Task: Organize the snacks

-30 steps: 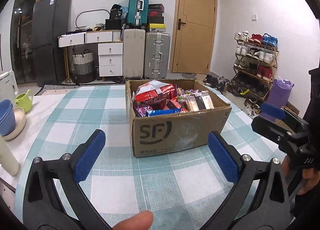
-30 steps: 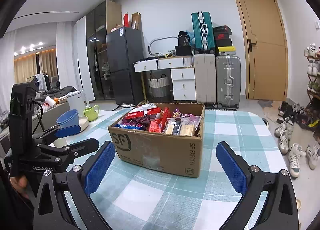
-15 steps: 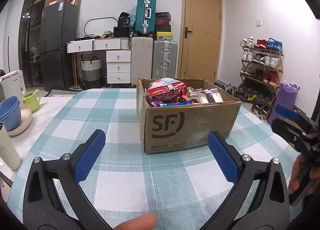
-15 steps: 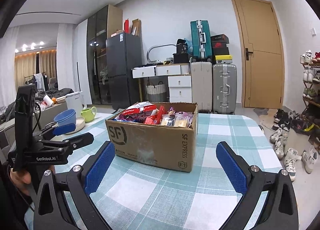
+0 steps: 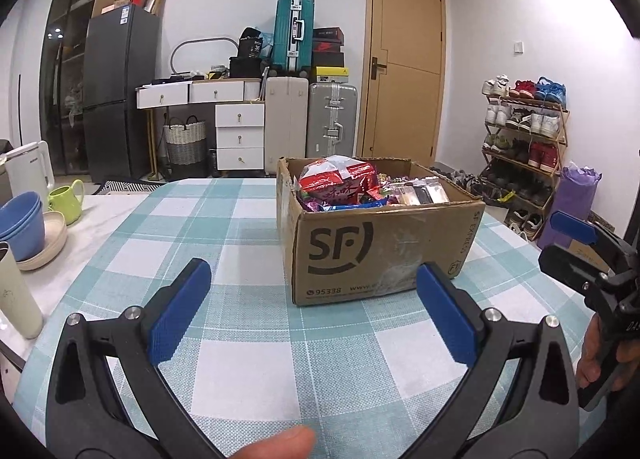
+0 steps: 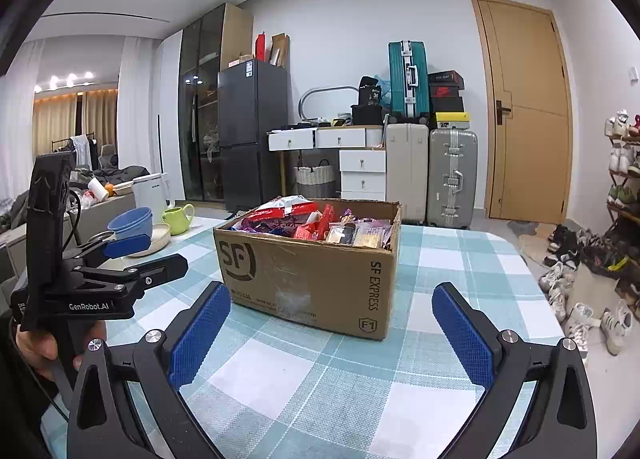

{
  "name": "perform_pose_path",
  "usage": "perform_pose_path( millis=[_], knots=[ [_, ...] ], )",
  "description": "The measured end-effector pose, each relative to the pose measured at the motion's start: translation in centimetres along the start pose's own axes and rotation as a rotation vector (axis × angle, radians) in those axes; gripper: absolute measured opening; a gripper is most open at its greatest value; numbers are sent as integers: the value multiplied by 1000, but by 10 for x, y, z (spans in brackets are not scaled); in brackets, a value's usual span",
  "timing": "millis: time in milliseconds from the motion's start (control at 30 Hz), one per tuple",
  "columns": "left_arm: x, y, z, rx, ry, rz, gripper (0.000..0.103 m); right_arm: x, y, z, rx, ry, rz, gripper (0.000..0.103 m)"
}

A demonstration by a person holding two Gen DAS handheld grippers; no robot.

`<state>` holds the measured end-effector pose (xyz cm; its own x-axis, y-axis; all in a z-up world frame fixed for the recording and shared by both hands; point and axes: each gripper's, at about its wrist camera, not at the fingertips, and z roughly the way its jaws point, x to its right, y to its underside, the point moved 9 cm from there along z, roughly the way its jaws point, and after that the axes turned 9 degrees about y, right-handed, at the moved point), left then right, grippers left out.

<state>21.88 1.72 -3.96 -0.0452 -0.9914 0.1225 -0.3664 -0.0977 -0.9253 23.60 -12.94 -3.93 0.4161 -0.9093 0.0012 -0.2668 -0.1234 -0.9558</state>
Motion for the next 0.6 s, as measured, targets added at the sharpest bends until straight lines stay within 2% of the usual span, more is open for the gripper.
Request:
perform_pose_path(
  millis=[600],
  knots=[
    [-2, 2, 3, -6, -6, 1, 102, -1, 1, 0, 0, -4, -3, 103]
  ],
)
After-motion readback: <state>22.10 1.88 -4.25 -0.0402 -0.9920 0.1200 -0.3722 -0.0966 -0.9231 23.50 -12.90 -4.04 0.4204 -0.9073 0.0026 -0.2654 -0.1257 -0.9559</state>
